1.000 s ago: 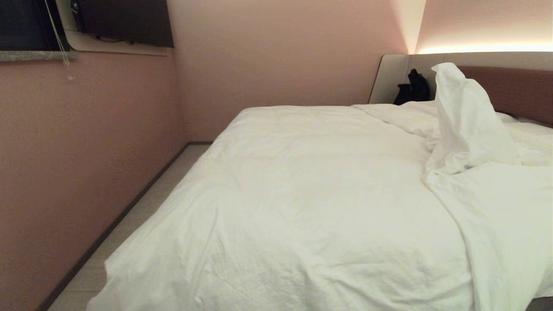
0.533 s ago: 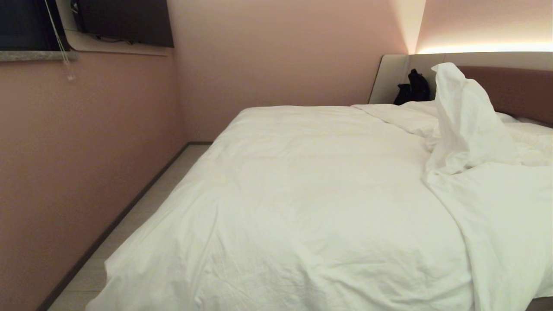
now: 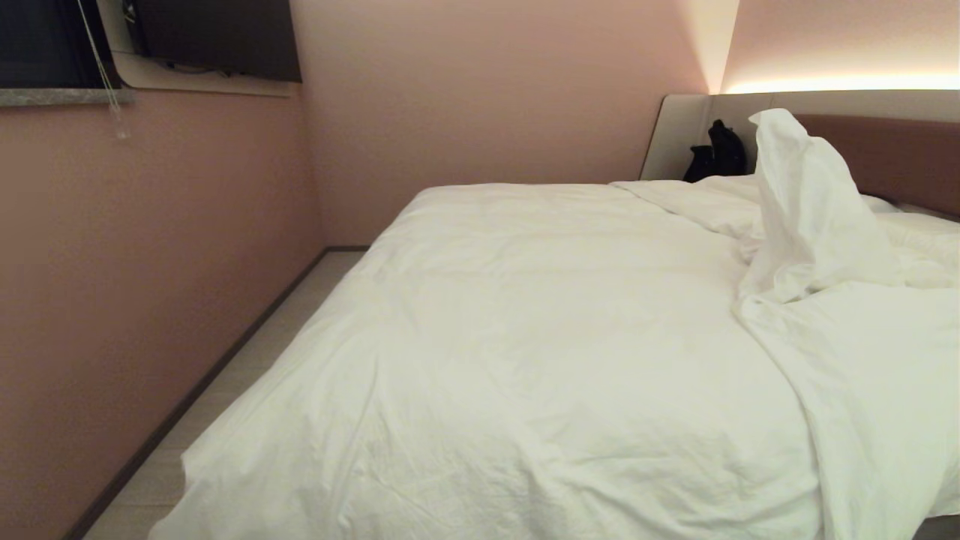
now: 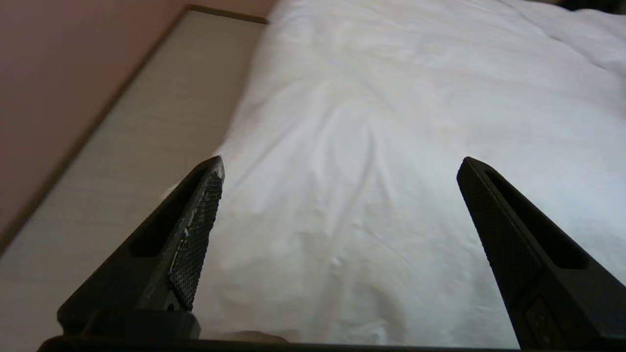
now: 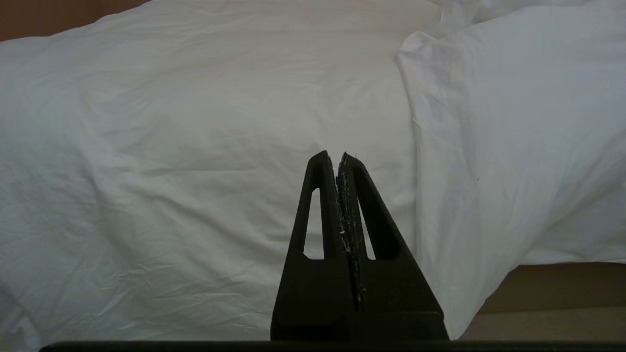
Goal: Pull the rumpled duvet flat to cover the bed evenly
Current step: Flatten the corners of the folded blanket
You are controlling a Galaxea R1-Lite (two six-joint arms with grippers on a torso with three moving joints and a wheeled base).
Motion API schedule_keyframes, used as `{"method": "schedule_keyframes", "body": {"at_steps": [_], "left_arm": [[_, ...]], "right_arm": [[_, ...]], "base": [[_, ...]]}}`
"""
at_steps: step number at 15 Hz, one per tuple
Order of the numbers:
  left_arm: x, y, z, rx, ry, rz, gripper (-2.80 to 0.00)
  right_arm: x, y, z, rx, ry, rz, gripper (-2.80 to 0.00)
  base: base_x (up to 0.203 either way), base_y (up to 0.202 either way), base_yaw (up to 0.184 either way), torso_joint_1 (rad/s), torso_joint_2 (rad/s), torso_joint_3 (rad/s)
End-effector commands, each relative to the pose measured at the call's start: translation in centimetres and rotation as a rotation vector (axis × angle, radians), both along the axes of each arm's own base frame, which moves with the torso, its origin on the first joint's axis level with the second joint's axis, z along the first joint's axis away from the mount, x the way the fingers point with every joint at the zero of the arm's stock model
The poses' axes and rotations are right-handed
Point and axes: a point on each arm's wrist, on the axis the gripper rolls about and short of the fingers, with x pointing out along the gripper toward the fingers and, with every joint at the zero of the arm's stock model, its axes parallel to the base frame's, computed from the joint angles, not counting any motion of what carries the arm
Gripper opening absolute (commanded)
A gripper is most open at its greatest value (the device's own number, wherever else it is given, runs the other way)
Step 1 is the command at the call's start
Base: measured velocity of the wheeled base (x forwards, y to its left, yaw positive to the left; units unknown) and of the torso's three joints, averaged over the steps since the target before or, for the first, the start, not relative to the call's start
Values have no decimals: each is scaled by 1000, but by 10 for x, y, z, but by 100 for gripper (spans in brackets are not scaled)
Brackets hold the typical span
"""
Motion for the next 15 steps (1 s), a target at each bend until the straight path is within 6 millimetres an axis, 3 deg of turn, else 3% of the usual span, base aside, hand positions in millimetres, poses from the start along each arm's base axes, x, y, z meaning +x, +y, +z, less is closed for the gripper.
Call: {"method": "schedule_keyframes", "body": {"at_steps": [1, 7, 8, 15], "left_arm": [[8, 0, 2, -5, 17, -23, 0], [11, 0, 2, 0, 18, -11, 0], [10, 0, 2, 0, 15, -10, -280], [7, 0, 1, 0, 12, -9, -280]], "right_arm": [[0, 0, 0, 0, -1, 0, -280], [0, 0, 0, 0, -1, 0, -280], [0, 0, 0, 0, -1, 0, -280], [0, 0, 0, 0, -1, 0, -280]], "base": [[0, 0, 0, 0, 0, 0], [0, 0, 0, 0, 0, 0], [0, 0, 0, 0, 0, 0], [0, 0, 0, 0, 0, 0]]}}
